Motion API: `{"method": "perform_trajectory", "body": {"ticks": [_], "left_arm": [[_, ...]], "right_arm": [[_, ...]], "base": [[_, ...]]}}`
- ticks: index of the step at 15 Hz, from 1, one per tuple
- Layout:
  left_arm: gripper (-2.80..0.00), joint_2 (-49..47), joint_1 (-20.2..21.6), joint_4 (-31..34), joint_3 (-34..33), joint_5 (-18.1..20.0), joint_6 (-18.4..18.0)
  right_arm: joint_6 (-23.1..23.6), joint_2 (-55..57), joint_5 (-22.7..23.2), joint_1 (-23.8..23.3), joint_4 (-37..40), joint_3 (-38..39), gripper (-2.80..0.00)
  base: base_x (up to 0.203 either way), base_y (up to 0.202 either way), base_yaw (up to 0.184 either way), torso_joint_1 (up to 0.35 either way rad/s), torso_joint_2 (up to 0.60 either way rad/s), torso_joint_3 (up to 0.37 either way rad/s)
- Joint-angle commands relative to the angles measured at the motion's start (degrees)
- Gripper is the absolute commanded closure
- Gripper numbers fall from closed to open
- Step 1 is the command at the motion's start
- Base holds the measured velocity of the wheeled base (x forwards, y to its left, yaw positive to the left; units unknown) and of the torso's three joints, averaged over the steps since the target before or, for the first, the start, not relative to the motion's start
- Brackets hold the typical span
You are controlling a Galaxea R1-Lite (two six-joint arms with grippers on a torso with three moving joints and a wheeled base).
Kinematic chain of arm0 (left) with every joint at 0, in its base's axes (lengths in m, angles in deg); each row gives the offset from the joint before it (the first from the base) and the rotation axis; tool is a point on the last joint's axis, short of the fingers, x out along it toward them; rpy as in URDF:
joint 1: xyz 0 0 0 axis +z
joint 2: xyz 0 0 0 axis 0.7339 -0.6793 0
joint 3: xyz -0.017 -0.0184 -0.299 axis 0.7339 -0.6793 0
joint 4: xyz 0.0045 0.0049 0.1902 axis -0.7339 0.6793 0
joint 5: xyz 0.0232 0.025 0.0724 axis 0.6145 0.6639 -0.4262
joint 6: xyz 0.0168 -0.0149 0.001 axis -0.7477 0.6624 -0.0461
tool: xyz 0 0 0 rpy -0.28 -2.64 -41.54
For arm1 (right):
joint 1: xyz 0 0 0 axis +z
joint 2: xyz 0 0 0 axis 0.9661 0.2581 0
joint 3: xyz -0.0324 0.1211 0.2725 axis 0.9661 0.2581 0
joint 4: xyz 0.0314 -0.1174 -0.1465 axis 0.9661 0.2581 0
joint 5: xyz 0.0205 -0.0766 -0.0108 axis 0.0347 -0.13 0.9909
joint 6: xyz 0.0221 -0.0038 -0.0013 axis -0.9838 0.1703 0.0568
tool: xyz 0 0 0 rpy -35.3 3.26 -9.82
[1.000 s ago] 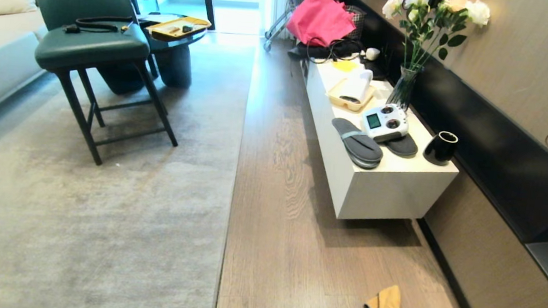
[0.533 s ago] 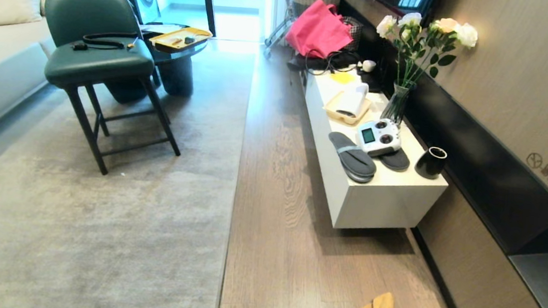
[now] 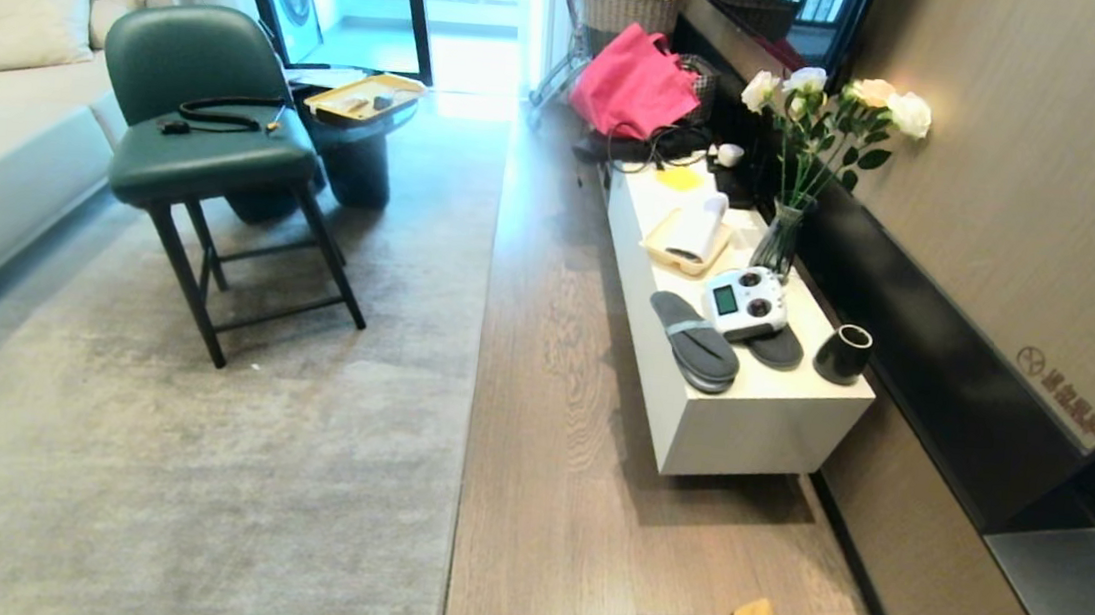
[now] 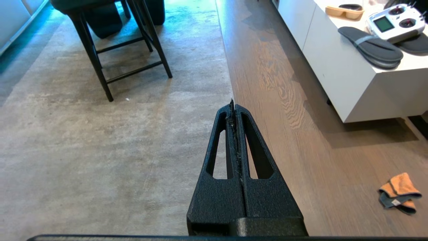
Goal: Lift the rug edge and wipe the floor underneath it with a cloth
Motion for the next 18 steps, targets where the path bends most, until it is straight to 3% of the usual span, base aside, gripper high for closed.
{"method": "perform_trajectory", "body": {"ticks": [1, 12, 18], "left_arm": [[0.0, 0.0, 0.0, 0.0, 0.0, 0.0, 0.0], [0.0, 0.0, 0.0, 0.0, 0.0, 0.0, 0.0], [0.0, 0.0, 0.0, 0.0, 0.0, 0.0, 0.0]], "right_arm": [[0.1, 0.1, 0.1, 0.0, 0.0, 0.0, 0.0], [0.2, 0.1, 0.0, 0.0, -0.1, 0.0, 0.0], [0.4, 0.1, 0.1, 0.0, 0.0, 0.0, 0.0]], "base": [[0.0, 0.0, 0.0, 0.156, -0.5, -0.359], [0.0, 0.0, 0.0, 0.201, -0.56, -0.364], [0.0, 0.0, 0.0, 0.169, -0.4, -0.241]]}}
